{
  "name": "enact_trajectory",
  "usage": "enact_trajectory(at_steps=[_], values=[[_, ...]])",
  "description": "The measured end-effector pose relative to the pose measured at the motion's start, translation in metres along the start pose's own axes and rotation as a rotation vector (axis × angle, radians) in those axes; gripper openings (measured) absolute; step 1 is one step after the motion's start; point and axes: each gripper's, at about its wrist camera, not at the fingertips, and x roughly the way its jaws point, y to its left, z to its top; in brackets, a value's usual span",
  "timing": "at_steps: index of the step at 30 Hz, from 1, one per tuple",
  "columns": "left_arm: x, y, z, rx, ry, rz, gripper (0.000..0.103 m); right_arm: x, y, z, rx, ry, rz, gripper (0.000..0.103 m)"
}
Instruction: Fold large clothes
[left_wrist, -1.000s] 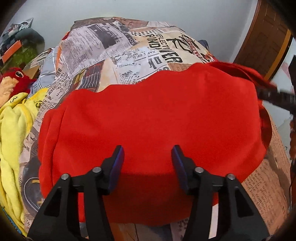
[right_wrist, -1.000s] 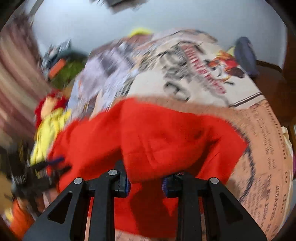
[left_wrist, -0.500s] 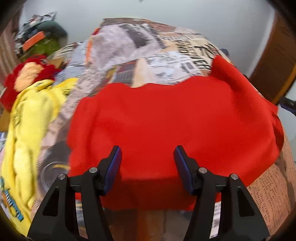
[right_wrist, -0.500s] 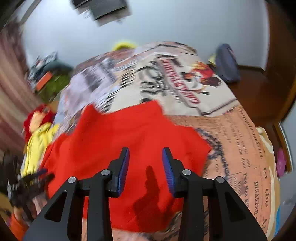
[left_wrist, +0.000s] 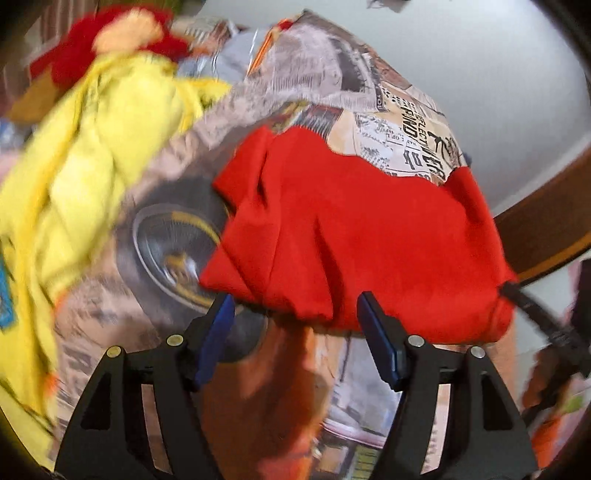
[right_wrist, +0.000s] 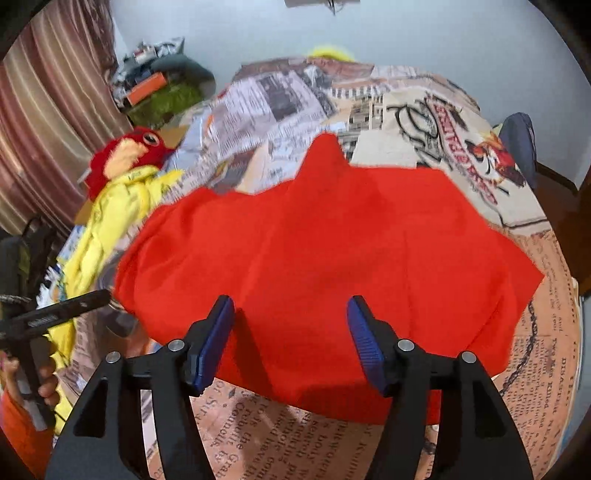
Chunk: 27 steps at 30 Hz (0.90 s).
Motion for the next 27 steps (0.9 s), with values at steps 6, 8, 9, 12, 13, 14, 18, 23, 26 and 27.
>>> enact_trajectory(at_steps=[6, 8, 9, 12, 13, 14, 18, 23, 26, 27], values=[[0.026, 0.022, 0.0, -0.205, 0.099, -0.228, 0.068, 0.004, -0.027, -0.011, 0.112, 0.021, 0.092, 0.08], [0.038, 0.026, 0.003, -0.264, 0.119, -0.287, 0.068, 0.006, -0.032, -0.015, 0.144, 0.037, 0.124, 0.08], [0.044, 0.027, 0.003, -0.283, 0.128, -0.307, 0.068, 0.007, -0.033, -0.016, 0.151, 0.039, 0.132, 0.081], [0.067, 0.028, 0.008, -0.33, 0.147, -0.329, 0.068, 0.007, -0.032, -0.018, 0.153, 0.032, 0.139, 0.082], [0.071, 0.028, 0.01, -0.34, 0.144, -0.34, 0.068, 0.007, -0.03, -0.018, 0.147, 0.029, 0.134, 0.082], [0.075, 0.027, 0.014, -0.353, 0.132, -0.355, 0.068, 0.007, -0.029, -0.018, 0.144, 0.026, 0.13, 0.082], [0.084, 0.023, 0.033, -0.347, 0.052, -0.304, 0.063, 0.006, -0.029, -0.018, 0.143, 0.023, 0.131, 0.083], [0.094, 0.01, 0.049, -0.273, -0.007, -0.154, 0.021, 0.004, -0.03, -0.017, 0.167, 0.038, 0.123, 0.083], [0.077, 0.002, 0.052, -0.219, -0.078, -0.11, 0.011, -0.01, -0.024, -0.013, 0.129, 0.01, 0.049, 0.083], [0.066, -0.003, 0.054, -0.192, -0.112, -0.094, 0.01, -0.018, -0.022, -0.011, 0.107, -0.019, 0.005, 0.083]])
